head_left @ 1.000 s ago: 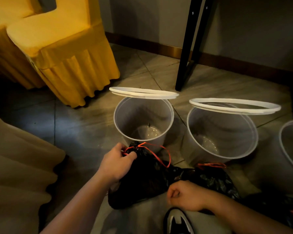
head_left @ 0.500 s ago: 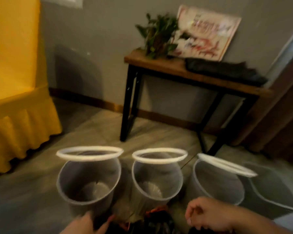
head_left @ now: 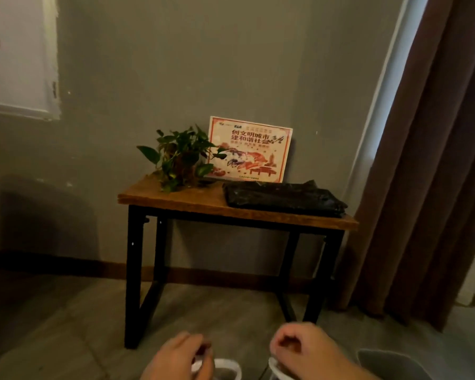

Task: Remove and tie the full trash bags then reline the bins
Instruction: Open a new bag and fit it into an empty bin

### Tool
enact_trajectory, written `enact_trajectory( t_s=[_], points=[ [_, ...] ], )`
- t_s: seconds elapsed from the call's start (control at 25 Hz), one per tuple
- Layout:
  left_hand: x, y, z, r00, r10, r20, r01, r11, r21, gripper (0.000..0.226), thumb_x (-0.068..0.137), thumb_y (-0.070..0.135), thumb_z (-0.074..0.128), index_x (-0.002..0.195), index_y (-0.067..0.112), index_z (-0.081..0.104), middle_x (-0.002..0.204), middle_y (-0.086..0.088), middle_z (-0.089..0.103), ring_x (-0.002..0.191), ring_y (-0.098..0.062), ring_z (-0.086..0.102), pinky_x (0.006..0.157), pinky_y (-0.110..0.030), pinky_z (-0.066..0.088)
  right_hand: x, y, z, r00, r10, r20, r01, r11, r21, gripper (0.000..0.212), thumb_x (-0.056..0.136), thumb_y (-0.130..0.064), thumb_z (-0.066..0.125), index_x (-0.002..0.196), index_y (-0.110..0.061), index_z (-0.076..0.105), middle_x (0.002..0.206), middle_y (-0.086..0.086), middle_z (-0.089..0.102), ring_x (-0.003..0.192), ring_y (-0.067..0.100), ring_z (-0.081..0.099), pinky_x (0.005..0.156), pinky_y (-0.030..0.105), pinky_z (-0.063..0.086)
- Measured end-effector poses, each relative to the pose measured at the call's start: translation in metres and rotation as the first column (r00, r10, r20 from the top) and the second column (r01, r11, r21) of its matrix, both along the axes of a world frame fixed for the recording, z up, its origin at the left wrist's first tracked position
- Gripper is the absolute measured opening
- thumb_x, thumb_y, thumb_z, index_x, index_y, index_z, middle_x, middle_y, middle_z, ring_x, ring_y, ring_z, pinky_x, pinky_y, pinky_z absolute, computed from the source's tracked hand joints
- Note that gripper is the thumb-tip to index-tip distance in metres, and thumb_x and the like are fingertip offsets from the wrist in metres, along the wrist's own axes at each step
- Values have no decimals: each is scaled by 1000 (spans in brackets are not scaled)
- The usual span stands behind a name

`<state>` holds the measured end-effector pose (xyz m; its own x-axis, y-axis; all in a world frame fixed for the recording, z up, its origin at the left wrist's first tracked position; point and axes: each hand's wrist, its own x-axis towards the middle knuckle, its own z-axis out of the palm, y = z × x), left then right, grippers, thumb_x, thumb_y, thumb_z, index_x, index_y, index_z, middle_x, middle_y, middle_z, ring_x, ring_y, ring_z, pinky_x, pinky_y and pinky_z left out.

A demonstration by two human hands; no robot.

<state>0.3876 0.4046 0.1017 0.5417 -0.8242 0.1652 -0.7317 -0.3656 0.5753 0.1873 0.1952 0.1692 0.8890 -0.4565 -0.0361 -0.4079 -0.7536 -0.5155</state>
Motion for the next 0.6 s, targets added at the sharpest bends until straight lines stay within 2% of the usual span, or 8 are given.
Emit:
enact_trajectory(
  t_s=[0.04, 0.12, 0.2, 0.28, 0.4, 0.48, 0.56, 0.6],
  points=[
    [0, -21, 36, 984, 93, 153, -82, 994, -73, 26, 91, 62, 53, 109, 48, 64, 117, 24, 55, 111, 6, 54, 103, -18, 45, 16, -18, 23, 993, -5, 117, 19, 993, -113, 16, 78, -61, 63, 84, -51, 74, 91, -17, 73, 89, -4, 67, 81, 17, 53],
    [12, -75, 74, 938, 124, 324, -96, 990, -101, 36, 94, 59, 54, 123, 41, 63, 123, 21, 52, 117, 0, 51, 104, -20, 44, 51, -66, 63, 974, -53, 222, 99, 974, -202, 15, 85, -56, 58, 89, -47, 69, 98, -17, 64, 93, -1, 62, 80, 17, 49],
    [36, -120, 115, 892, 80, 444, -93, 996, 7, 43, 98, 54, 53, 137, 36, 57, 139, 12, 48, 128, -11, 47, 107, -29, 46, 88, -115, 102, 969, -76, 234, 142, 949, -281, 20, 95, -47, 59, 113, -41, 66, 117, -17, 59, 109, 2, 58, 91, 22, 48],
    [63, -175, 145, 847, 59, 528, -132, 986, 102, 51, 98, 52, 56, 145, 32, 50, 159, 3, 36, 144, -22, 39, 112, -41, 46, 120, -161, 121, 977, -105, 184, 173, 898, -406, 36, 98, -48, 57, 131, -36, 61, 141, -7, 54, 132, 17, 50, 107, 37, 46],
    [100, -252, 172, 837, 49, 545, -188, 961, 203, 58, 96, 53, 61, 149, 32, 46, 173, 0, 12, 158, -31, 17, 119, -56, 34, 166, -221, 137, 995, -102, 7, 83, 759, -646, 53, 94, -64, 46, 138, -38, 58, 167, 6, 27, 153, 32, 23, 119, 53, 28],
    [128, -292, 177, 841, 43, 540, -193, 955, 225, 59, 98, 52, 58, 152, 33, 43, 175, 2, 6, 160, -32, 9, 122, -60, 28, 193, -255, 137, 993, -105, -50, 43, 732, -680, 60, 92, -68, 41, 142, -39, 55, 172, 8, 15, 158, 35, 10, 123, 56, 18],
    [153, -314, 175, 856, 42, 516, -192, 951, 241, 52, 102, 48, 52, 151, 32, 44, 174, 2, 14, 160, -32, 13, 123, -61, 28, 208, -276, 133, 990, -114, -79, 33, 744, -667, 61, 94, -67, 39, 147, -39, 53, 173, 3, 15, 159, 33, 7, 125, 56, 14],
    [161, -318, 170, 877, 46, 478, -171, 960, 222, 47, 103, 45, 51, 148, 29, 49, 170, 1, 26, 157, -32, 23, 121, -59, 33, 211, -284, 129, 990, -113, -88, 30, 766, -642, 61, 96, -64, 39, 149, -36, 52, 172, 0, 21, 159, 30, 11, 125, 55, 15]
  ],
)
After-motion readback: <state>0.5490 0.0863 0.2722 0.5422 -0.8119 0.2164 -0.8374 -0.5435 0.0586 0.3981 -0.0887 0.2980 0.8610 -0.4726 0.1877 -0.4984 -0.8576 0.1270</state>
